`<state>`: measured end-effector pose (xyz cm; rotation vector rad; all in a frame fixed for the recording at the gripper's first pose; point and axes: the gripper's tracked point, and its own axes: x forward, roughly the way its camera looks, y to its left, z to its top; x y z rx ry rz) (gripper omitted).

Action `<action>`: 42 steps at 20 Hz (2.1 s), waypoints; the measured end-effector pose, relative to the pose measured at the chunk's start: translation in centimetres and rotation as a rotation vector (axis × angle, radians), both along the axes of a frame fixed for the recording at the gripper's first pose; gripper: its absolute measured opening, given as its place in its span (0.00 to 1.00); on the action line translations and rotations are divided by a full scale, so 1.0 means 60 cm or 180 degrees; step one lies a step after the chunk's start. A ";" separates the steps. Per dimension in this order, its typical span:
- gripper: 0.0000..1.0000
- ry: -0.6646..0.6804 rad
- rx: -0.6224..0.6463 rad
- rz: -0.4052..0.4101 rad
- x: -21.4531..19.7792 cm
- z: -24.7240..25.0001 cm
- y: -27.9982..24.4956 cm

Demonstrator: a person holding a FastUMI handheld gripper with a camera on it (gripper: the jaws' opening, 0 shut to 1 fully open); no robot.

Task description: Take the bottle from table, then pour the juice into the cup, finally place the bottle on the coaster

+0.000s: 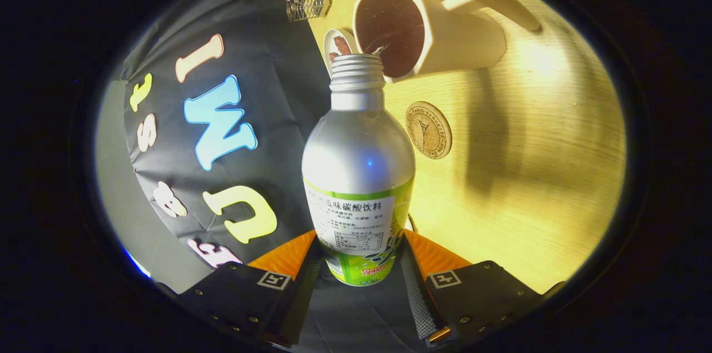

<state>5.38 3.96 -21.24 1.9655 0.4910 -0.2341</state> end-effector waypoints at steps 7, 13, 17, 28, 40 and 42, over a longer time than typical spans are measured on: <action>0.75 0.0019 0.0141 -0.0084 0.006 0.014 -0.008; 0.75 0.0019 0.0224 -0.0132 0.011 0.031 -0.017; 0.75 0.0031 0.0299 -0.0123 0.012 0.039 -0.016; 0.75 0.0068 0.0558 -0.0194 0.015 0.049 -0.015; 0.75 0.0102 0.0719 -0.0272 0.020 0.055 -0.029; 0.75 0.0105 0.0724 -0.0300 0.021 0.053 -0.034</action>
